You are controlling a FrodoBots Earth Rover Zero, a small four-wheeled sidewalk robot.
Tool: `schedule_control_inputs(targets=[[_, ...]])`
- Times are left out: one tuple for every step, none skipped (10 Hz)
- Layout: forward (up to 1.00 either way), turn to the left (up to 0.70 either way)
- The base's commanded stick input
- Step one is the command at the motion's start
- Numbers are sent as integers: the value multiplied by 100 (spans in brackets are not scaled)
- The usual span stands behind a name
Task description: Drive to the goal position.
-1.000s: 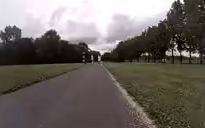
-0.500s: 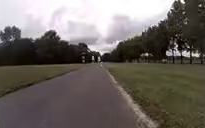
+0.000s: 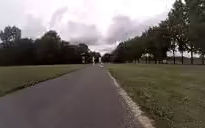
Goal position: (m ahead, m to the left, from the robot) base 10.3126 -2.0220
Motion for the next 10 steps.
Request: schedule_control_inputs(targets=[[70,0],[70,0],[70,0],[70,0],[70,0],[70,0],[70,0],[70,0],[70,0],[70,0]])
